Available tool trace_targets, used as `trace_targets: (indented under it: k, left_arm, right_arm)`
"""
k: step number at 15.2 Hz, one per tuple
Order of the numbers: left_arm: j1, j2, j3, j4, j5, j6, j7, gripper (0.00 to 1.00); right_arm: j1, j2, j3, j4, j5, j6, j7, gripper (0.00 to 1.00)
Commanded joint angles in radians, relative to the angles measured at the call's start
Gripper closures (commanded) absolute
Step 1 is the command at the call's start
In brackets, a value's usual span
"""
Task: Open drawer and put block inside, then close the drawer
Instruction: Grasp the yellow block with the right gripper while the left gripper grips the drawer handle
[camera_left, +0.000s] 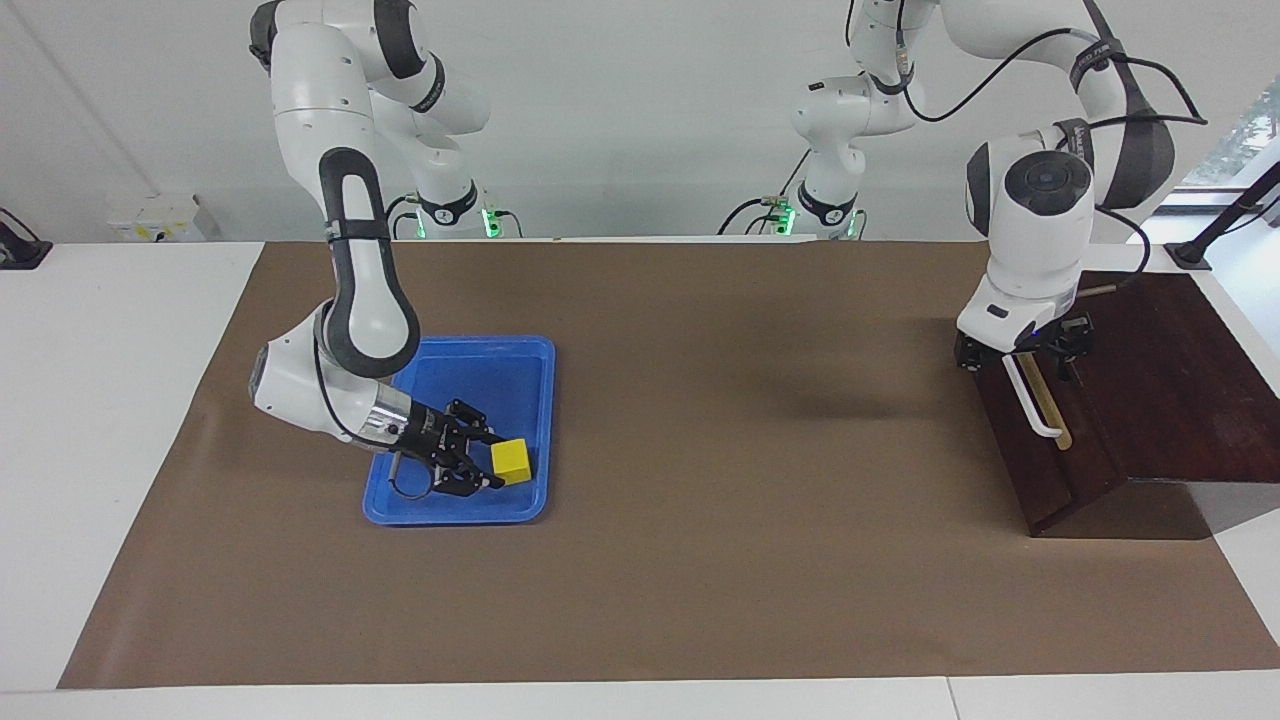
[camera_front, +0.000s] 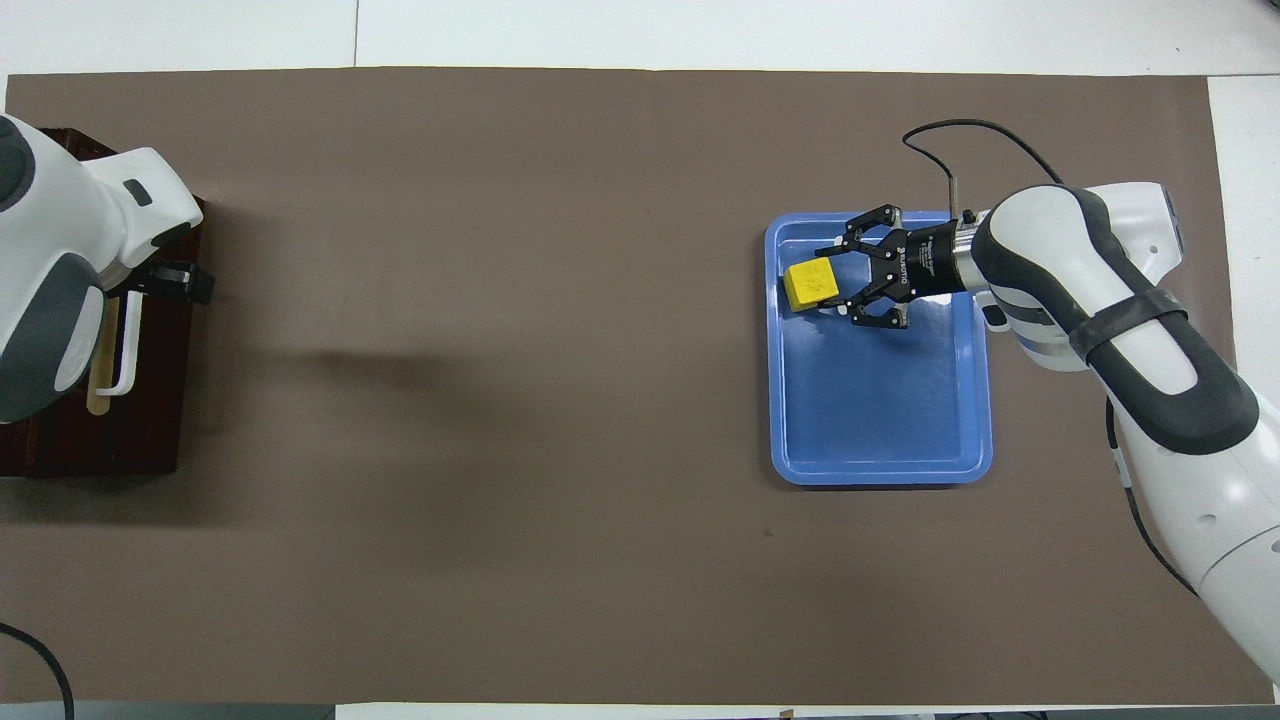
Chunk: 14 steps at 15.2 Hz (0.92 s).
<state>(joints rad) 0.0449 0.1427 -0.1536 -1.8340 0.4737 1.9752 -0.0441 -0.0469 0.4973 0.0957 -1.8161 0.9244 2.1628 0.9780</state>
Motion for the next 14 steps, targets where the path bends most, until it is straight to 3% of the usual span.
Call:
trace_targets:
  k: [1, 8, 14]
  left_arm:
    - [0.016, -0.011, 0.003, -0.08, 0.042, 0.108, -0.039, 0.0]
    - [0.049, 0.003, 0.005, -0.125, 0.057, 0.165, -0.04, 0.0]
    - [0.059, -0.009, 0.002, -0.174, 0.057, 0.2, -0.033, 0.0]
  right_arm:
    - [0.033, 0.014, 0.001, 0.009, 0.022, 0.045, 0.033, 1.0]
    - [0.025, 0.014, 0.001, 0.035, 0.019, 0.026, 0.039, 1.0]
    - [0.03, -0.064, -0.004, 0.038, 0.002, -0.021, 0.143, 1.0]
